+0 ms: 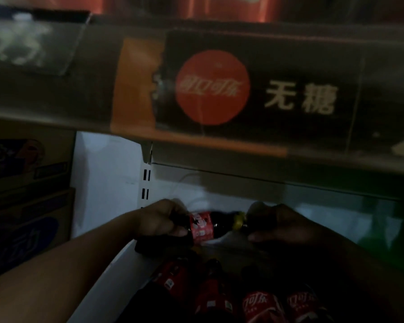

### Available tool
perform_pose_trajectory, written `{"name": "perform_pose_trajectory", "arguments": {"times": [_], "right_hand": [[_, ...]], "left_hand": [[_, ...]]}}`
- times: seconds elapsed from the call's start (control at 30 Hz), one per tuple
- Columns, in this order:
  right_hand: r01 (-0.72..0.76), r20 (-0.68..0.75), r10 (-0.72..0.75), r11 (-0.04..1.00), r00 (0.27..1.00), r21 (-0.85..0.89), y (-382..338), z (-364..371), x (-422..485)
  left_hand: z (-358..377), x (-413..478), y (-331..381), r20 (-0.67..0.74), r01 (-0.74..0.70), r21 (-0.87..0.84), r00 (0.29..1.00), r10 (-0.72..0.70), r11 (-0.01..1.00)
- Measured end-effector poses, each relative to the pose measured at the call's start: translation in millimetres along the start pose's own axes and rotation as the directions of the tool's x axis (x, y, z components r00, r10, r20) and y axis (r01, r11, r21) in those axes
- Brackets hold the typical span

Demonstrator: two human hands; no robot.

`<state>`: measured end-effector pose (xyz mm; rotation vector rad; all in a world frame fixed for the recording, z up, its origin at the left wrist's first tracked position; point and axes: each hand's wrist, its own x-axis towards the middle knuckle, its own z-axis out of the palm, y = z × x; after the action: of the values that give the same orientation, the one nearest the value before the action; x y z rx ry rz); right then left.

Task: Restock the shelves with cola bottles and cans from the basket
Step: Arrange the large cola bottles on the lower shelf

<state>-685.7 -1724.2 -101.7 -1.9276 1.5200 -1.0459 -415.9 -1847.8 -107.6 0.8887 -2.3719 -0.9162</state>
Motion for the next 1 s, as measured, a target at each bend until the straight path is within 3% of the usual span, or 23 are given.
{"name": "perform_pose_trajectory", "arguments": {"times": [0.1,0.2,0.37,0.47,0.53,0.83,1.0], "right_hand": [[0.015,-0.195,0.023,0.981,0.981,0.192,-24.5,5.0,2.2],[0.101,-0.351,-0.01,0.965,0.936,0.243,-40.2,7.6,7.0],[0.203,-0.551,0.062,0.89,0.832,0.407,-41.6,19.3,25.1],[0.213,-0.529,0.115,0.828,0.841,0.518,-46.9,32.9,32.4],[0.203,-0.514,0.113,0.831,0.85,0.518,-49.6,40.0,35.7],[0.125,-0.554,0.127,0.911,0.823,0.394,-62.6,51.8,30.6],[0.044,-0.409,0.138,0.913,0.902,0.406,-59.9,54.2,10.2]], "left_hand": [[-4.9,-7.1,-9.8,-0.085,-0.029,-0.165,0.996,0.015,0.986],[-7.1,-8.0,-28.2,-0.14,-0.016,-0.348,0.99,-0.035,0.937],[-5.4,-17.4,-44.3,-0.234,-0.069,-0.64,0.966,-0.108,0.766],[1.2,-19.5,-56.2,-0.271,-0.113,-0.744,0.952,-0.143,0.659],[7.2,-21.6,-55.8,-0.29,-0.134,-0.757,0.946,-0.145,0.64],[10.9,-26.8,-44.7,-0.306,-0.112,-0.642,0.944,-0.119,0.759],[15.2,-28.6,-39.2,-0.323,-0.114,-0.654,0.936,-0.139,0.748]]}}
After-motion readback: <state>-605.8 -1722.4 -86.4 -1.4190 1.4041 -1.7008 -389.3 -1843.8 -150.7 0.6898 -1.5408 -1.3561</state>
